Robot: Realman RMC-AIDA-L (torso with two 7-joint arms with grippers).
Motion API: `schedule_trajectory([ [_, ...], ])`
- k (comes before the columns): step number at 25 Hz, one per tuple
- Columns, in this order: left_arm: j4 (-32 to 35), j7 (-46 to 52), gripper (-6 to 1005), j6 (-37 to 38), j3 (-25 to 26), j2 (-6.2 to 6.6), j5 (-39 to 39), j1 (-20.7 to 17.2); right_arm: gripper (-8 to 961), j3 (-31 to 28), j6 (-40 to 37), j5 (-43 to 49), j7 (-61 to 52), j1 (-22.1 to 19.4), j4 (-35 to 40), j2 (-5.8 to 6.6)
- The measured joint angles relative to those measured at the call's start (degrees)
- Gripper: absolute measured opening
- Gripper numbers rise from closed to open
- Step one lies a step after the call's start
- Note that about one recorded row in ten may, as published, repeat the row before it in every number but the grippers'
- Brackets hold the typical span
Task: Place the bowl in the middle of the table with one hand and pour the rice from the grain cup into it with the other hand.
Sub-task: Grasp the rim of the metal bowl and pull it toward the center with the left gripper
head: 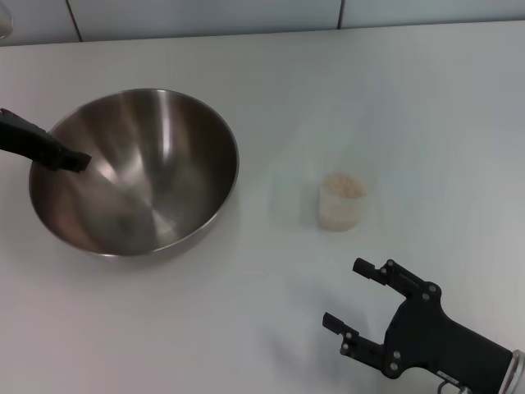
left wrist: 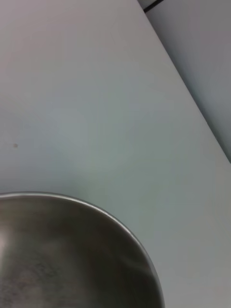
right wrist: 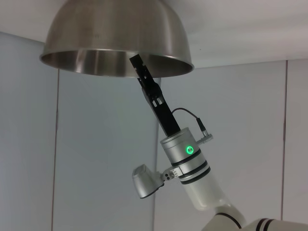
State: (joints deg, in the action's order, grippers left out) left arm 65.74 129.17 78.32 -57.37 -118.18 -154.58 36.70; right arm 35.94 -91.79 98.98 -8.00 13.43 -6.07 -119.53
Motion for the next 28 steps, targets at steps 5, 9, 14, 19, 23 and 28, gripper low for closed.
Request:
schedule_trajectory([
  [5,-0.6,-0.5,510,-0.1,-0.2,0.00,-0.1,0.0,767,0.0,0.0,0.1,0.0,0.1,0.0,0.00],
  [9,-0.7,-0.7,367,0.1,0.0,0.05,0.1,0.3,766,0.0,-0.1,0.1,0.0,0.1,0.0,0.01],
  [14,-3.1,-1.6,198,1.4,0.5,0.47,0.3,2.1,766,0.0,-0.1,0.1,0.0,0.1,0.0,0.09],
  [19,-7.2,-4.2,121,3.6,4.5,1.11,0.5,4.9,766,0.0,0.0,0.2,0.0,0.1,0.0,0.09],
  [23,-14.5,-8.3,102,7.6,12.2,3.95,0.5,10.1,767,0.0,0.0,0.2,0.0,0.1,0.0,0.10],
  [28,-22.5,-10.8,85,11.5,17.1,8.49,2.6,14.4,767,0.0,-0.2,0.3,0.0,0.1,0.0,0.10],
])
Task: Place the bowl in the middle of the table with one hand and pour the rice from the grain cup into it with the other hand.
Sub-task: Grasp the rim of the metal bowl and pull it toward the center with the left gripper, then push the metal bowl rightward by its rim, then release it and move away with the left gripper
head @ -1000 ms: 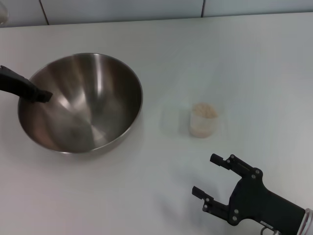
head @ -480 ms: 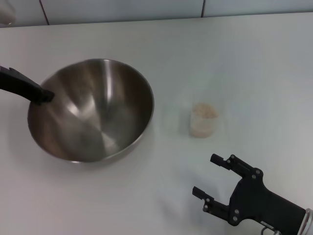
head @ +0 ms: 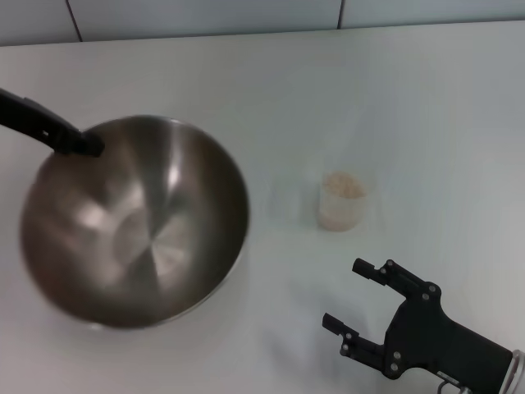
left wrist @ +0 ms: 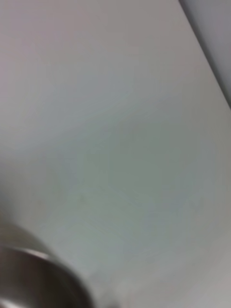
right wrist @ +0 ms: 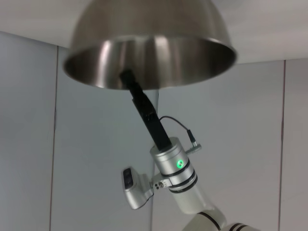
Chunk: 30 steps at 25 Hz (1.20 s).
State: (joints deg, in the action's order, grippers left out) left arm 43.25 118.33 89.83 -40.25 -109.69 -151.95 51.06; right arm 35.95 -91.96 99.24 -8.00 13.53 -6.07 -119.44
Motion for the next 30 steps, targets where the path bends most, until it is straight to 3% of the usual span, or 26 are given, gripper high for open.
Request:
schedule_trajectory([
  [10,-1.5,-0.1,61,5.6,0.3,0.88,1.2,3.5,766,0.0,0.0,0.1,0.0,0.1,0.0,0.00],
  [14,-1.6,0.3,61,5.3,-0.1,0.14,1.2,4.6,766,0.0,0.1,0.1,0.0,0.1,0.1,-0.06],
  [19,-1.7,0.1,61,1.8,-1.9,-1.65,0.7,5.0,767,0.0,0.2,0.1,0.0,0.1,0.1,-0.09],
  [30,-2.4,-0.2,62,-4.8,-6.4,-3.36,0.7,4.9,766,0.0,0.1,0.1,0.0,0.3,0.1,-0.09],
])
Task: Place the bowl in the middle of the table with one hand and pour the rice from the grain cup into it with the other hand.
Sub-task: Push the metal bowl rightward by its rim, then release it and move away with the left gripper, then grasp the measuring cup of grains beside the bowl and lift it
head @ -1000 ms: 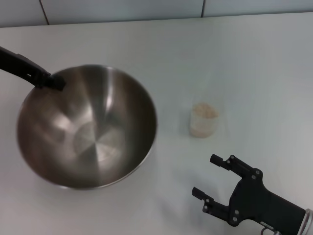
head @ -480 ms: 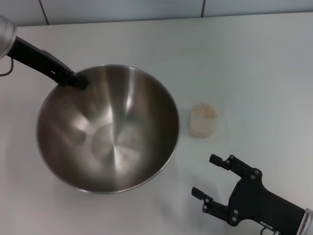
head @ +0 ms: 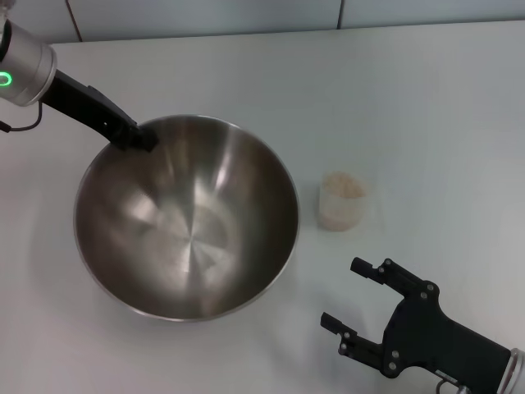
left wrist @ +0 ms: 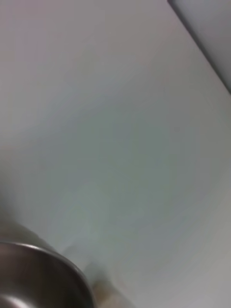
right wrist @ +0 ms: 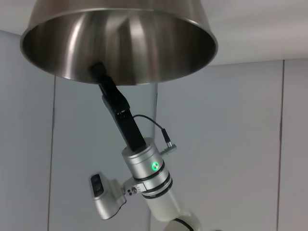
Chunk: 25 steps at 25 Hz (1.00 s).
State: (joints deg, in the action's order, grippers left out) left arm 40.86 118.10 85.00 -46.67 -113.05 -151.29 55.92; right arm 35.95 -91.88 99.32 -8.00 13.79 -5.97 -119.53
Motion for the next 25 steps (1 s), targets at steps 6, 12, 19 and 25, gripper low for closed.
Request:
schedule_trajectory([
  [6,-0.7,-0.3,52,-2.1,-0.7,-0.35,-0.3,-0.1,766,0.0,0.0,0.0,0.0,0.2,-0.1,0.00],
  [12,4.1,-0.4,75,-2.4,-1.4,-1.80,0.0,-1.8,767,0.0,0.1,0.0,0.0,0.2,-0.1,0.00],
  [19,21.7,-0.9,266,0.6,-0.6,-2.73,2.9,-4.2,767,0.0,0.0,-0.3,0.0,0.0,-0.1,0.01],
  [25,53.0,-5.4,542,-11.8,-3.5,-5.58,14.8,-19.6,766,0.0,-0.2,-0.4,0.0,-0.1,-0.1,0.01],
])
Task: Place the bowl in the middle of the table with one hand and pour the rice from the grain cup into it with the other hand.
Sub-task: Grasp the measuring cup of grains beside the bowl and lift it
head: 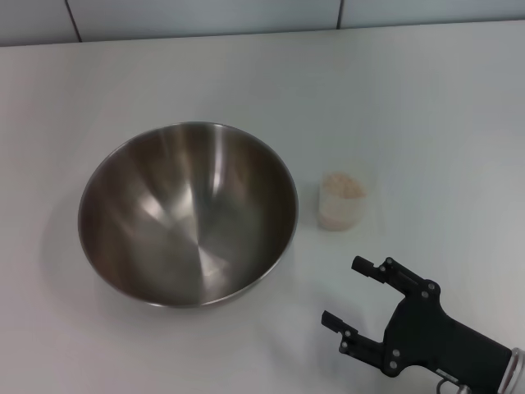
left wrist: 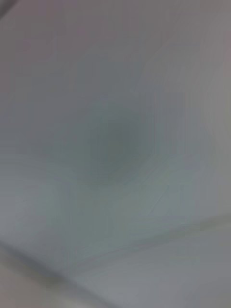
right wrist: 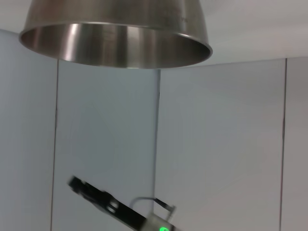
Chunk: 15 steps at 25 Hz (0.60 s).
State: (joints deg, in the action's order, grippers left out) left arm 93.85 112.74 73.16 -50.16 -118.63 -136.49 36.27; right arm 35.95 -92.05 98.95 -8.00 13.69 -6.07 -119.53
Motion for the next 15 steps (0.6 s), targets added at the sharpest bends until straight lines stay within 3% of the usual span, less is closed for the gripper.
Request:
schedule_trajectory([
  [1,4.1,-0.7,584,-4.3,-2.5,-0.08,2.0,-4.4,766,0.0,0.0,0.0,0.0,0.0,0.0,0.00],
  [2,4.1,-0.7,616,-4.3,-2.5,-0.08,2.0,-4.4,767,0.0,0.0,0.0,0.0,0.0,0.0,0.00],
  [3,8.5,-2.9,649,-15.6,-8.2,0.10,7.9,-13.1,767,0.0,0.0,0.0,0.0,0.0,0.0,0.02],
  [4,8.5,-2.9,681,-15.6,-8.2,0.10,7.9,-13.1,767,0.0,0.0,0.0,0.0,0.0,0.0,0.04],
  [5,10.0,-5.2,714,-21.8,-11.1,0.19,11.9,-17.6,767,0.0,0.0,0.0,0.0,0.0,0.1,0.06],
  [7,11.1,-12.7,779,-33.5,-16.6,0.22,21.9,-25.8,767,0.0,0.0,0.0,0.0,0.1,0.1,0.08],
  [8,11.2,-25.7,811,-44.0,-22.6,0.07,34.1,-32.9,767,0.0,0.1,0.0,0.0,0.1,0.0,0.12],
  [10,11.2,-30.5,830,-46.6,-24.6,0.00,37.8,-34.8,767,0.0,0.0,0.0,0.0,0.1,0.0,0.14],
  [11,10.3,-48.0,840,-52.6,-29.8,-0.15,50.8,-39.3,767,0.0,0.0,0.0,0.0,0.1,0.1,0.18],
  [13,8.7,-61.5,849,-54.4,-32.5,-0.34,62.2,-41.6,767,0.0,-0.1,0.0,0.0,0.2,0.1,0.17],
  [14,8.7,-61.5,849,-54.4,-32.5,-0.34,62.2,-41.6,767,0.0,-0.1,0.0,0.0,0.2,0.1,0.17],
  [15,7.8,-67.4,849,-54.6,-33.2,-0.41,67.3,-42.2,767,0.0,-0.1,0.1,0.0,0.3,0.1,0.17],
])
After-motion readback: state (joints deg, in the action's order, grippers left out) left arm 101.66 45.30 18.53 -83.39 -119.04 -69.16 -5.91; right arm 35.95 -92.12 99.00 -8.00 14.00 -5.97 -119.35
